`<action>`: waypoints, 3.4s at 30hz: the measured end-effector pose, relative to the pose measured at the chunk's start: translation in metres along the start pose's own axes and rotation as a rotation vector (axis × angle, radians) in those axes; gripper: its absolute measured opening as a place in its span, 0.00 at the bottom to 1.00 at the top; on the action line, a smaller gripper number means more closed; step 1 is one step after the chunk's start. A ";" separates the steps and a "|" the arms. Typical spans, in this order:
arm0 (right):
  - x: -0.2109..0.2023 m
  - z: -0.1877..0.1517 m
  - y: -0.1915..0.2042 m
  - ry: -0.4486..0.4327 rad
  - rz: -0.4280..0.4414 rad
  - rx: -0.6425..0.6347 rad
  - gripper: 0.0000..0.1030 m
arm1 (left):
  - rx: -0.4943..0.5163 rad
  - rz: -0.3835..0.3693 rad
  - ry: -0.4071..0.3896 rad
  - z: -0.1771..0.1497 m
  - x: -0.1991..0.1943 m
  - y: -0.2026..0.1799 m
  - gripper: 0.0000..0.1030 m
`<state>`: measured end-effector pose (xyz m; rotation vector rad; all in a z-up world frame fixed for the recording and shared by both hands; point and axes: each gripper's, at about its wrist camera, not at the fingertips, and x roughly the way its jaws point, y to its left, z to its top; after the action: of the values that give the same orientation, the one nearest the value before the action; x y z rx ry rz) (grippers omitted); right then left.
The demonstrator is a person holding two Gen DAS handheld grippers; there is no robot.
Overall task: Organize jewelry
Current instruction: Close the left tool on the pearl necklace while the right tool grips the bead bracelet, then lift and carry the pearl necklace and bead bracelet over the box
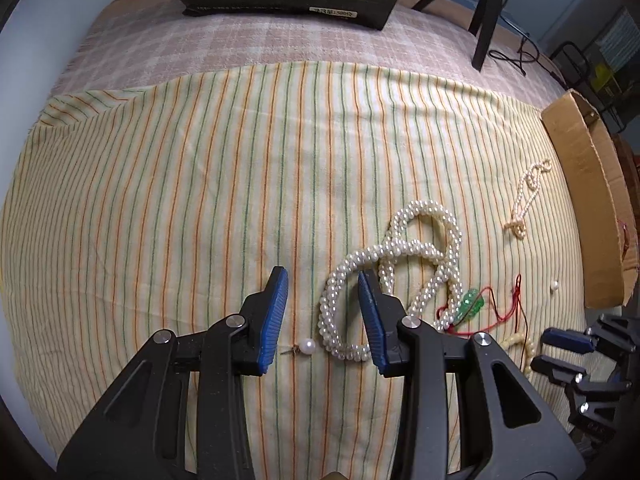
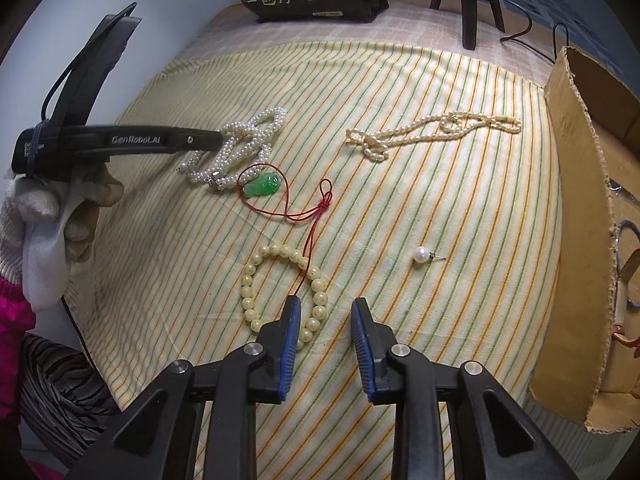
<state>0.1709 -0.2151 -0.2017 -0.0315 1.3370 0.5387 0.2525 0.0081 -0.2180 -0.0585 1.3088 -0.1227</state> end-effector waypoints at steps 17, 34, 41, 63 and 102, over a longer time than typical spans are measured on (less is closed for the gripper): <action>0.028 0.014 0.015 0.018 -0.035 -0.029 0.13 | 0.039 0.059 -0.037 0.000 0.007 -0.012 0.07; 0.002 -0.009 0.010 -0.030 -0.042 -0.030 0.05 | -0.008 0.011 -0.113 -0.008 -0.026 -0.003 0.05; -0.020 -0.017 0.004 -0.071 -0.050 -0.016 0.05 | -0.020 -0.039 -0.147 -0.013 -0.046 -0.008 0.05; -0.127 -0.012 -0.010 -0.344 -0.105 0.044 0.05 | -0.067 -0.238 -0.362 -0.011 -0.157 -0.024 0.05; -0.206 -0.047 -0.136 -0.465 -0.270 0.228 0.05 | 0.167 -0.389 -0.445 0.055 -0.217 -0.215 0.05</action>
<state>0.1541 -0.4223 -0.0601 0.0951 0.9117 0.1465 0.2379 -0.1801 0.0281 -0.1877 0.8273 -0.5209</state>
